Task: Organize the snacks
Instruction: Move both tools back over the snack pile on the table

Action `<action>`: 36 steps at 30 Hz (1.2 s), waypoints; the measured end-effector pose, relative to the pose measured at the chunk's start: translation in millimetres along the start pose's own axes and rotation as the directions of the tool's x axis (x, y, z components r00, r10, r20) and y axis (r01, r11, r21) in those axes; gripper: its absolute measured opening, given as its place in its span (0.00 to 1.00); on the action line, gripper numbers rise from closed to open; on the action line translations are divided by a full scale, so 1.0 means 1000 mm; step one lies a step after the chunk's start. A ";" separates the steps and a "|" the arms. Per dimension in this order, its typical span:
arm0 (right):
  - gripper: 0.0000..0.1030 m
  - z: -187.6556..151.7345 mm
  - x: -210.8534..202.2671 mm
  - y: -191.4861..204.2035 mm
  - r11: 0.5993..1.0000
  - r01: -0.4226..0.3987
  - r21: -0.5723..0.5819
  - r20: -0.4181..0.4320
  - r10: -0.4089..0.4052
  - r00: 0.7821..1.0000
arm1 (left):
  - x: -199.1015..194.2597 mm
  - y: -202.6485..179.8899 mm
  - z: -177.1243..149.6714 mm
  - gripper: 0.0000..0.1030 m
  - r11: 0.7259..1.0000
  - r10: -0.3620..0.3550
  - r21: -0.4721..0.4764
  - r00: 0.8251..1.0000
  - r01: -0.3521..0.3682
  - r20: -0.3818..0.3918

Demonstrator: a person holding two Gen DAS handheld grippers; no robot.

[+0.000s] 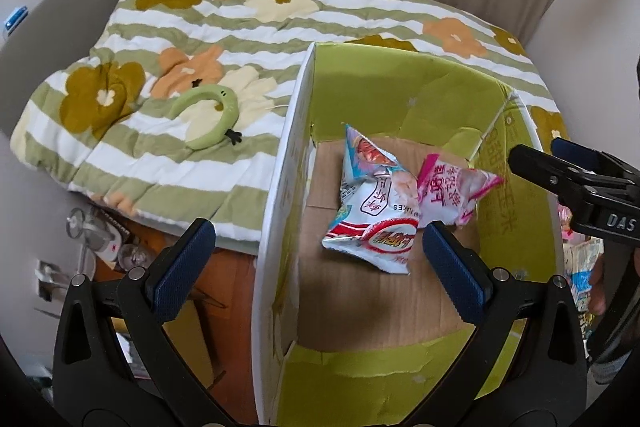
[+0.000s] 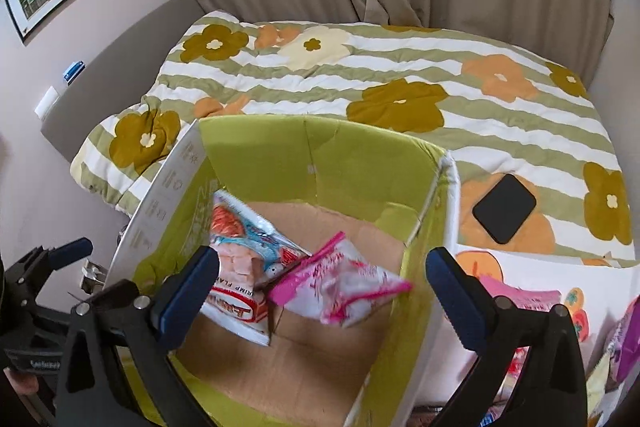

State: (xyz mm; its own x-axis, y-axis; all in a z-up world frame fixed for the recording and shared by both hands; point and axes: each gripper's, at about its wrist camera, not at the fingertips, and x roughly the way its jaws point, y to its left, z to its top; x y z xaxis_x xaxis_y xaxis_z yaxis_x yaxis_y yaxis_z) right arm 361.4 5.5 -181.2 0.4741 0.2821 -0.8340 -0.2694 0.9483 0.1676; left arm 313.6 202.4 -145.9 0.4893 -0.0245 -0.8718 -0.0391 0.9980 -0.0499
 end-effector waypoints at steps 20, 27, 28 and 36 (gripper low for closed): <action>1.00 -0.053 -0.116 -0.003 0.997 0.046 0.057 0.165 -0.055 0.985 | -0.076 -0.057 -0.026 1.00 0.996 -0.072 0.064 0.987 0.064 0.142; 1.00 -0.091 -0.169 -0.049 0.996 0.048 0.078 0.214 -0.064 0.975 | -0.106 -0.112 -0.047 1.00 0.994 -0.094 0.078 0.978 0.080 0.186; 1.00 -0.098 -0.175 -0.057 0.996 0.049 0.078 0.217 -0.065 0.974 | -0.111 -0.125 -0.053 1.00 0.993 -0.097 0.078 0.977 0.083 0.192; 1.00 -0.152 -0.226 -0.124 0.995 0.072 0.067 0.215 -0.085 0.973 | -0.128 -0.210 -0.098 1.00 0.990 -0.133 0.071 0.973 0.122 0.186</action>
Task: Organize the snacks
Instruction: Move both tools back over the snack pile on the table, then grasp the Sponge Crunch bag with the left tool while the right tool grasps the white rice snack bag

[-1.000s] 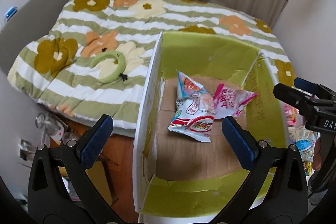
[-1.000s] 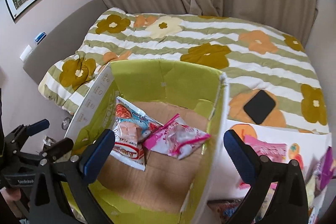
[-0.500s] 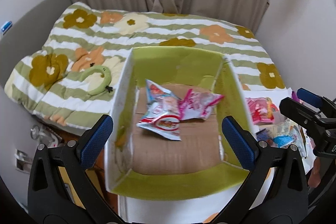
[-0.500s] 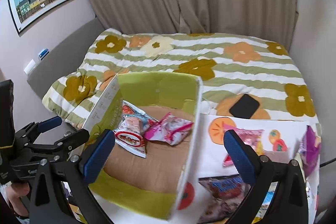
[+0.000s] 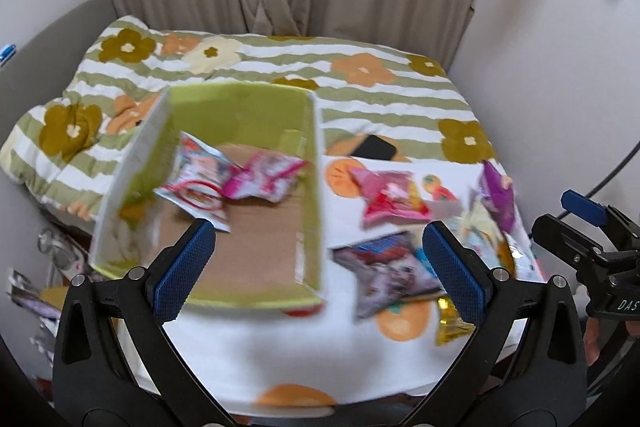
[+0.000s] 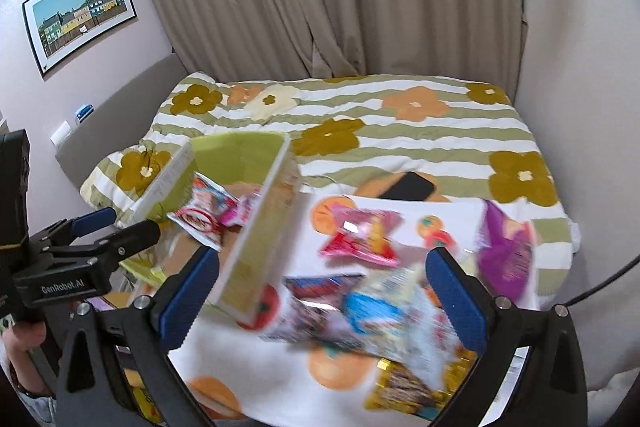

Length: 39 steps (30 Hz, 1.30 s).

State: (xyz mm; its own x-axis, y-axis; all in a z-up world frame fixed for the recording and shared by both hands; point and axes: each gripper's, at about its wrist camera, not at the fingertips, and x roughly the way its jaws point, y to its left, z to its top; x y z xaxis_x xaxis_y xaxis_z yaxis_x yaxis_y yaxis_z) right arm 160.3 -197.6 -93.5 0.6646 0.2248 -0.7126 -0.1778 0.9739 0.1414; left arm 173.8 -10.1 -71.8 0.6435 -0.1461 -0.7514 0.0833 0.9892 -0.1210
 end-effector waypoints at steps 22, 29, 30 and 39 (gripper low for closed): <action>1.00 -0.081 0.041 -0.088 0.997 -0.060 -0.055 -0.149 0.051 0.988 | 0.118 -0.106 -0.056 1.00 0.980 0.124 0.177 0.969 -0.086 -0.213; 1.00 -0.093 0.063 -0.089 0.997 -0.061 -0.047 -0.185 0.051 0.981 | 0.157 -0.113 -0.054 0.95 0.953 0.210 0.269 0.945 -0.141 -0.251; 1.00 -0.094 0.066 -0.089 0.997 -0.058 -0.046 -0.189 0.049 0.981 | 0.162 -0.113 -0.054 0.94 0.947 0.226 0.283 0.939 -0.149 -0.261; 1.00 -0.093 0.080 -0.090 0.997 -0.047 -0.066 -0.210 0.032 0.977 | 0.201 -0.111 -0.067 0.82 0.941 0.254 0.313 0.885 -0.132 -0.389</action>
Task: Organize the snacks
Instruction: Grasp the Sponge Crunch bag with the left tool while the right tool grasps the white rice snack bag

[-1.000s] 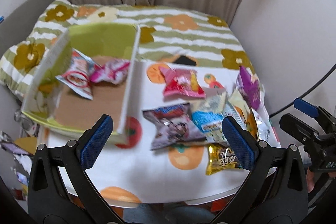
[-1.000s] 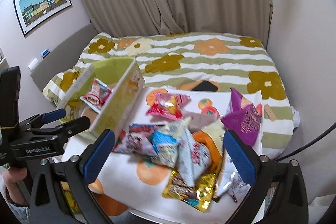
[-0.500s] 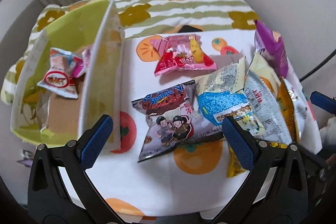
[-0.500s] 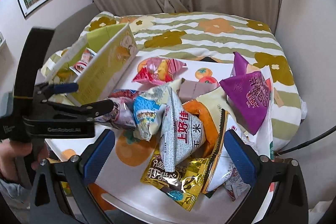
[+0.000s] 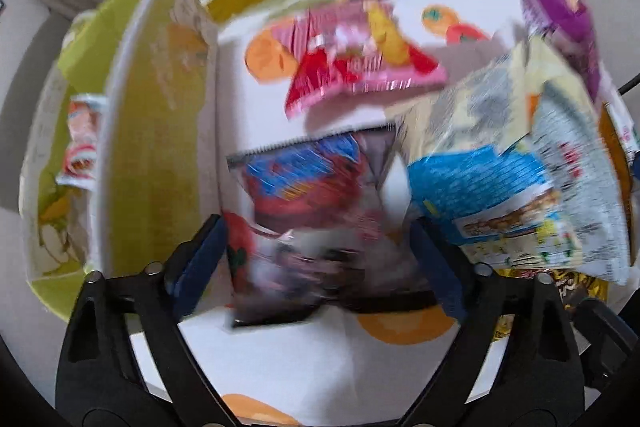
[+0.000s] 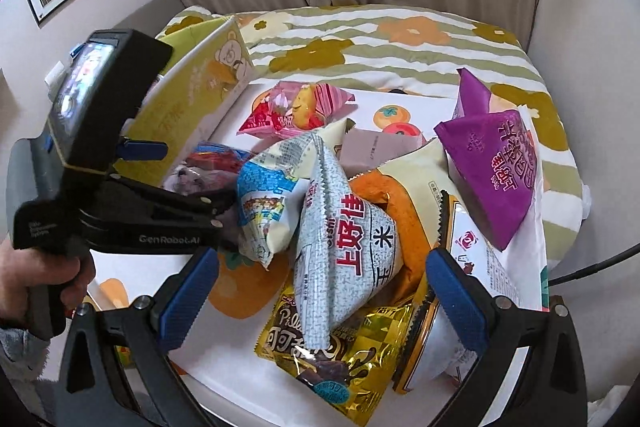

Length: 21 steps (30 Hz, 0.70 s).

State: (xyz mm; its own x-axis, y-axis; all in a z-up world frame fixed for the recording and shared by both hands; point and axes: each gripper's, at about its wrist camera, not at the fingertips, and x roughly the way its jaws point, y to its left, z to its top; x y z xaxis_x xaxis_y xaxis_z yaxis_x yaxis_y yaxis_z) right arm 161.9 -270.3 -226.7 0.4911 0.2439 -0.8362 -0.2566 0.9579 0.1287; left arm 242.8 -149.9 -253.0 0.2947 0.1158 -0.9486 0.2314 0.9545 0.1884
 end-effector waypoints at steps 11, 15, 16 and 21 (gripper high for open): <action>1.00 0.002 0.015 -0.007 0.999 0.028 -0.036 -0.018 -0.029 0.999 | 0.028 0.014 -0.007 0.73 0.996 -0.030 -0.091 0.998 0.025 -0.051; 1.00 0.002 0.021 -0.002 0.995 0.065 -0.080 -0.017 -0.067 0.998 | 0.028 0.016 -0.009 0.68 0.995 -0.037 -0.091 0.999 0.034 -0.029; 1.00 0.001 0.022 0.000 0.993 0.078 -0.090 -0.014 -0.079 0.997 | 0.027 0.017 -0.011 0.67 0.995 -0.041 -0.090 0.999 0.038 -0.027; 1.00 -0.005 0.026 0.014 0.972 0.153 -0.176 0.011 -0.153 0.988 | 0.024 0.022 -0.016 0.65 0.994 -0.057 -0.091 0.998 0.056 -0.008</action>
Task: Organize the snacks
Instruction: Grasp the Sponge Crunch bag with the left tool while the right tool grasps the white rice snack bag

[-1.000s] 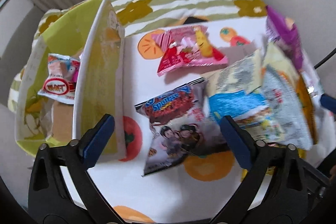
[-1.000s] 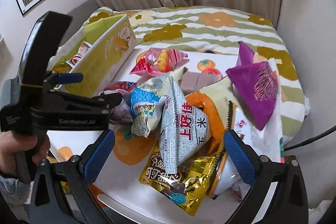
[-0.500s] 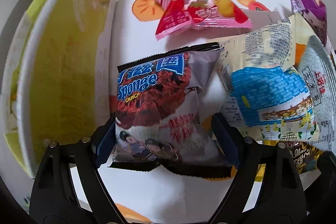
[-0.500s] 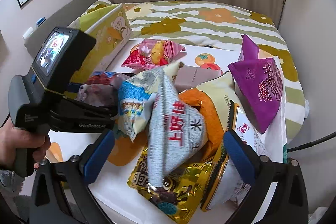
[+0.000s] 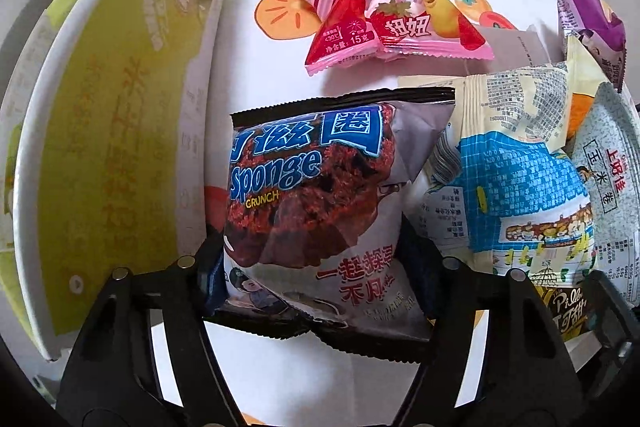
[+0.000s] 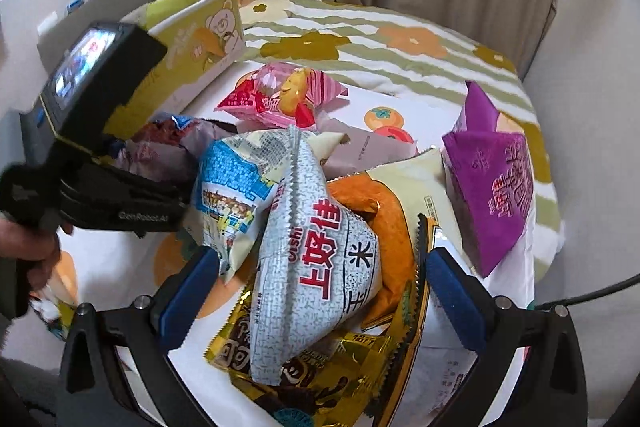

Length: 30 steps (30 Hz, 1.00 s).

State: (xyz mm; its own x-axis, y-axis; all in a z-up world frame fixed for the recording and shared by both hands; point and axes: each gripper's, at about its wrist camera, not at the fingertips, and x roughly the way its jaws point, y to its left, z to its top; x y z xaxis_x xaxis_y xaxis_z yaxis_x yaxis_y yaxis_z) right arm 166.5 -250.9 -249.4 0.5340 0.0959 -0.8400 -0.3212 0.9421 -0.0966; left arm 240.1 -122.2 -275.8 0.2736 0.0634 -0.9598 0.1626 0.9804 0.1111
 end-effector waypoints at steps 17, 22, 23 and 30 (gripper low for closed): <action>0.86 -0.012 0.012 0.028 0.970 0.075 -0.229 0.005 -0.076 0.997 | -0.007 0.003 -0.006 0.64 1.000 -0.021 -0.017 0.999 0.021 0.025; 0.85 -0.020 0.010 0.035 0.951 0.077 -0.299 0.005 -0.079 0.997 | -0.004 0.003 -0.007 0.64 0.999 -0.028 -0.018 0.999 0.028 0.019; 0.85 -0.022 0.010 0.035 0.948 0.077 -0.307 0.004 -0.080 0.997 | -0.003 0.003 -0.006 0.64 0.999 -0.030 -0.019 0.999 0.030 0.018; 0.63 -0.022 0.013 0.033 0.942 0.085 -0.324 -0.004 -0.091 0.996 | -0.001 0.006 -0.006 0.64 0.999 -0.039 -0.027 0.999 0.040 0.025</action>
State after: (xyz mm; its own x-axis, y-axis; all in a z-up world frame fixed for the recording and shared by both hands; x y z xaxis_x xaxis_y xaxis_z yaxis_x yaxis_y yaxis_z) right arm 145.8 -226.1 -275.7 0.5579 0.0082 -0.8299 -0.5106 0.7917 -0.3354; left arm 235.7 -115.1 -276.0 0.2904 0.0205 -0.9567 0.1473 0.9869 0.0659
